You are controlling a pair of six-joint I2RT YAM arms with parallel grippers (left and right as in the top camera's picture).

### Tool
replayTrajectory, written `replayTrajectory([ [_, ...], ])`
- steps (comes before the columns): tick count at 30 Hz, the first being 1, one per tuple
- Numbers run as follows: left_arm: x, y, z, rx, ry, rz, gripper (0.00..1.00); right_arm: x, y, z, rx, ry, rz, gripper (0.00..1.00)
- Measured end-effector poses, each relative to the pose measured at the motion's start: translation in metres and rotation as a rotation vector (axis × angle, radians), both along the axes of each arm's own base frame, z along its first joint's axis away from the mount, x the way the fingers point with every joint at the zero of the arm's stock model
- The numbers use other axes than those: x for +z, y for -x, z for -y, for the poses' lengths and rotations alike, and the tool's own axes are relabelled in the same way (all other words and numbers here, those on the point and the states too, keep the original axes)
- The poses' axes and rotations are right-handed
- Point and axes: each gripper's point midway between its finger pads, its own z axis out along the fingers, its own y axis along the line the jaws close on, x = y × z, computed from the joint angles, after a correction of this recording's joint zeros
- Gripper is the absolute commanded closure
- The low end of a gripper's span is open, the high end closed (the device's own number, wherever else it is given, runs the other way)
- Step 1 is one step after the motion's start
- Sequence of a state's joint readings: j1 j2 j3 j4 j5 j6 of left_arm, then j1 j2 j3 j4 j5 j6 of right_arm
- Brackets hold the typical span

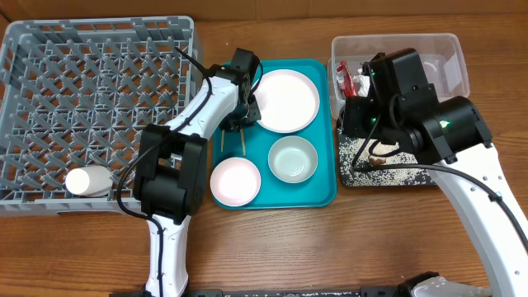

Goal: Sort waste into correct bins and load items into the dishwasher
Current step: 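Grasp the wooden chopsticks on the tray with the left gripper, then move the chopsticks into the dish rack with the left gripper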

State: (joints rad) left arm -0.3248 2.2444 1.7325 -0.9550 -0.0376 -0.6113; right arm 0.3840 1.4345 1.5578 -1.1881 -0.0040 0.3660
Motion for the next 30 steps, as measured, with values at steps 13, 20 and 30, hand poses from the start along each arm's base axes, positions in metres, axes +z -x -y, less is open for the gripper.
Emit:
replayTrajectory([
  [13,0.084,-0.024,-0.015,-0.067,-0.001,0.034,0.96,0.000,0.000,0.000,0.000,0.000,0.002,0.53],
  [20,0.147,-0.021,-0.028,-0.146,-0.077,0.069,0.91,0.000,0.000,0.000,0.000,0.000,-0.001,0.53],
  [30,0.173,-0.004,-0.110,-0.061,-0.155,-0.016,0.96,0.000,0.000,0.000,0.000,0.001,-0.001,0.53],
])
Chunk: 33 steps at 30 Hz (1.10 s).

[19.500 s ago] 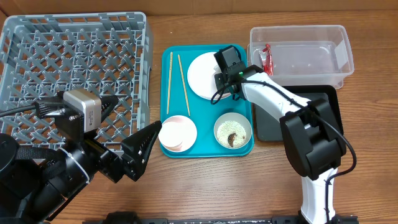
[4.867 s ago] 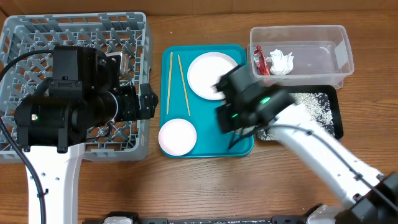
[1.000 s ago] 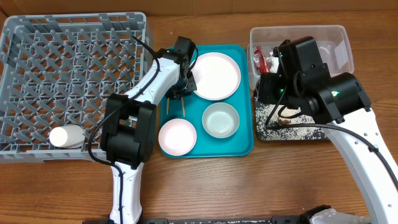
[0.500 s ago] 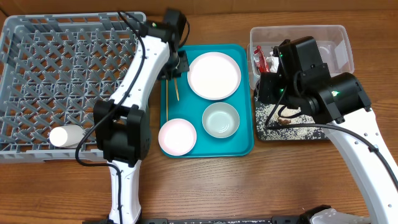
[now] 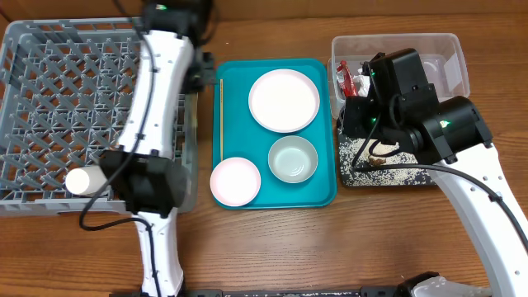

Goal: Sort waste into correct bins and load items into the dishwasher
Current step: 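Move the chopsticks into the dish rack with the left gripper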

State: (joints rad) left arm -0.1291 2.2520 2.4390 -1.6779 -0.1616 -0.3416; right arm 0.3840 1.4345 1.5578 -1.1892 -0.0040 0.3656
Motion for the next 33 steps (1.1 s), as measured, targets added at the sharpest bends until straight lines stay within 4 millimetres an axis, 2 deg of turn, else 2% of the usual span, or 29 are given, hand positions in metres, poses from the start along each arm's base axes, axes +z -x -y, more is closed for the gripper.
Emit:
replayTrajectory([
  [4,0.000,0.000,-0.040,0.054,-0.003,-0.011,0.94,0.000,0.000,0.000,0.000,0.000,0.000,0.53],
  [7,-0.001,-0.002,-0.055,0.045,-0.003,-0.008,0.93,0.001,-0.002,-0.001,0.000,-0.003,0.008,0.53],
  [12,-0.014,-0.008,-0.049,-0.054,-0.009,-0.018,0.93,0.002,-0.003,-0.001,0.000,-0.006,0.014,0.53],
  [18,-0.047,0.001,-0.045,-0.130,-0.039,-0.111,0.93,0.002,-0.003,-0.001,0.000,-0.006,0.014,0.53],
  [23,-0.071,0.005,-0.047,-0.148,-0.047,-0.147,0.88,0.002,-0.003,-0.001,0.000,-0.006,0.014,0.53],
  [29,-0.091,0.005,-0.043,-0.145,-0.024,-0.153,0.88,0.003,-0.004,-0.002,0.000,-0.008,0.021,0.53],
  [33,-0.095,0.009,-0.042,-0.138,-0.016,-0.171,0.88,0.003,-0.004,-0.002,0.000,-0.009,0.021,0.52],
])
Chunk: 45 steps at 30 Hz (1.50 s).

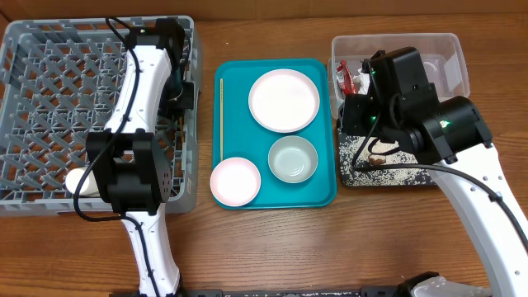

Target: Sort waste into correct bins and load items into the dishwasher

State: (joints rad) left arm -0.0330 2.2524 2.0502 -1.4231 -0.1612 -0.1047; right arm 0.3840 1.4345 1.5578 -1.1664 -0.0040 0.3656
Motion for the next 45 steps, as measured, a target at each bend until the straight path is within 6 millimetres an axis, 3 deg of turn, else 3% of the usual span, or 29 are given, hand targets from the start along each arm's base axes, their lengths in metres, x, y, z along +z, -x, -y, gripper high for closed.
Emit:
replayTrajectory([
  [6,0.004,0.010,0.004,0.010,0.024,-0.040,0.87,0.000,0.000,0.000,0.000,0.000,0.001,0.52],
  [9,0.022,0.010,0.011,0.016,0.057,-0.008,0.80,0.001,-0.001,0.000,0.000,-0.001,0.004,0.52],
  [12,0.068,0.009,0.024,0.005,0.094,0.100,0.74,0.001,-0.001,0.000,0.000,-0.002,0.004,0.52],
  [14,0.108,0.019,0.037,-0.012,0.114,0.188,0.69,0.000,-0.001,0.000,0.000,-0.001,0.003,0.52],
  [18,0.190,0.053,0.072,-0.081,0.163,0.377,0.40,0.000,0.000,0.000,0.000,0.000,0.000,0.52],
  [21,0.215,0.070,0.100,-0.135,0.204,0.447,0.33,0.000,0.000,0.000,0.000,0.000,-0.002,0.51],
  [24,0.200,0.061,0.118,-0.149,0.222,0.456,0.35,0.000,0.000,0.000,0.000,0.001,-0.002,0.51],
  [26,0.169,0.047,0.127,-0.119,0.223,0.422,0.46,0.000,0.000,0.000,0.000,0.000,-0.002,0.51],
  [27,0.152,0.043,0.129,-0.105,0.219,0.397,0.61,0.000,0.000,0.000,0.000,0.001,-0.002,0.51],
  [28,0.134,0.039,0.131,-0.086,0.214,0.372,0.68,0.000,0.000,0.000,-0.001,0.000,-0.002,0.51],
  [29,0.110,0.035,0.131,-0.060,0.204,0.335,0.68,0.000,0.000,0.000,0.000,0.001,-0.002,0.51],
  [33,0.056,0.026,0.128,-0.008,0.155,0.287,0.61,0.000,0.001,-0.001,0.004,-0.006,-0.005,0.51],
  [36,0.034,0.020,0.126,0.011,0.133,0.287,0.59,0.000,0.002,-0.002,0.008,-0.012,-0.008,0.51],
  [39,0.018,0.010,0.125,0.023,0.116,0.291,0.47,0.000,0.002,-0.003,0.010,-0.014,-0.008,0.51],
  [45,-0.018,-0.009,0.123,0.041,0.091,0.285,0.47,0.000,0.002,-0.003,0.010,-0.014,-0.008,0.51],
])
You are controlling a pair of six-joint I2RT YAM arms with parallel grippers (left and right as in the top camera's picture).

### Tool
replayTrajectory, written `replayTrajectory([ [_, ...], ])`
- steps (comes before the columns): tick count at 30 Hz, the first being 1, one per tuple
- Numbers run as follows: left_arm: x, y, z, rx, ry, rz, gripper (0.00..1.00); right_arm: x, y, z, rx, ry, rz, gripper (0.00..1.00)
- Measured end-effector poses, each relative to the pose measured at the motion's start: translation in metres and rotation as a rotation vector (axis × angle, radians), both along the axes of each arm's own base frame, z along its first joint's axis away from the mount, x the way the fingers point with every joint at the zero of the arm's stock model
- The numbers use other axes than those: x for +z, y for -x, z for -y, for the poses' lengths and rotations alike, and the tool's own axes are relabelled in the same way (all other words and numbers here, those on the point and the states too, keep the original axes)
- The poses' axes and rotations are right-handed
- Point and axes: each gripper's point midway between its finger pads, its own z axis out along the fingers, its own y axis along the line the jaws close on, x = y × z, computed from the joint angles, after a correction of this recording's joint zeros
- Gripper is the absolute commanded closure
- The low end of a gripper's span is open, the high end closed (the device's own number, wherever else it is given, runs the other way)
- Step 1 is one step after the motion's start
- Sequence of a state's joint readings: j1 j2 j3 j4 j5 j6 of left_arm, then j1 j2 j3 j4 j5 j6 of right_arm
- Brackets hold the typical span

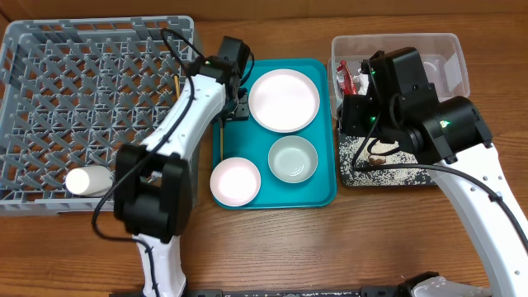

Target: Sort waste into correct bins and load items into the dishwasher

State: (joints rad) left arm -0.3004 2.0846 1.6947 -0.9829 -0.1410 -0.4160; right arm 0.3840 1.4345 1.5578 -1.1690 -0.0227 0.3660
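My left gripper [237, 105] hangs over the upper left of the teal tray [326, 198], beside the large white plate [285, 99]. Whether its fingers are open cannot be told from above. A thin wooden chopstick [220, 142] lies along the tray's left edge just below it. Another chopstick [177, 85] lies in the grey dish rack [49, 49]. The tray also holds a grey-green bowl [293, 158] and a small white plate [235, 180]. My right gripper [363, 148] sits over the black tray [396, 175], its fingers hidden under the wrist.
A white cup [87, 180] lies on its side at the rack's front edge. A clear plastic bin [450, 45] with red wrappers stands at the back right, behind the crumb-strewn black tray. Bare wooden table runs along the front.
My left arm has swung from over the rack's right side back to the tray's upper left. A chopstick now shows lying in the rack. The right arm has not moved.
My left gripper was first at the tray's upper left with two chopsticks by it. Then it reached over the rack's far edge, with one chopstick left on the tray. It stayed over the rack, and now it is back at the tray while one chopstick lies in the rack.
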Motion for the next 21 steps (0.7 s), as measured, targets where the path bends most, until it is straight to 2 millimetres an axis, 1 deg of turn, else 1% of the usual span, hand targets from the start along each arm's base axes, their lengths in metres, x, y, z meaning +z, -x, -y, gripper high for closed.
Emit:
replayTrajectory([
  [2,-0.016,-0.002,-0.002,0.005,-0.011,-0.023,0.51,0.000,0.000,0.000,0.001,0.000,0.001,0.51],
  [5,-0.047,0.001,-0.008,0.011,-0.033,-0.086,0.56,0.000,0.000,0.000,0.000,0.000,0.001,0.51],
  [7,-0.059,0.003,-0.009,0.014,-0.032,-0.113,0.58,0.000,0.000,0.000,0.000,0.000,0.000,0.51],
  [10,-0.059,0.002,-0.010,0.018,-0.032,-0.110,0.61,0.000,0.000,0.000,-0.001,0.000,-0.001,0.51],
  [14,-0.059,0.000,-0.011,0.023,-0.021,-0.108,0.75,0.000,0.000,0.000,0.000,-0.001,0.002,0.51],
  [17,-0.059,0.000,-0.011,0.024,-0.014,-0.110,0.83,0.000,-0.001,0.000,0.000,-0.001,0.002,0.51],
  [19,-0.059,0.001,-0.011,0.026,-0.013,-0.111,0.93,0.000,-0.001,0.000,0.000,-0.001,0.003,0.51],
  [20,-0.060,0.001,-0.010,0.025,-0.011,-0.112,0.96,0.000,-0.001,0.000,0.000,-0.001,0.003,0.51],
  [21,-0.060,0.001,-0.011,0.020,-0.013,-0.113,0.96,0.001,-0.001,0.000,0.001,-0.002,0.004,0.51],
])
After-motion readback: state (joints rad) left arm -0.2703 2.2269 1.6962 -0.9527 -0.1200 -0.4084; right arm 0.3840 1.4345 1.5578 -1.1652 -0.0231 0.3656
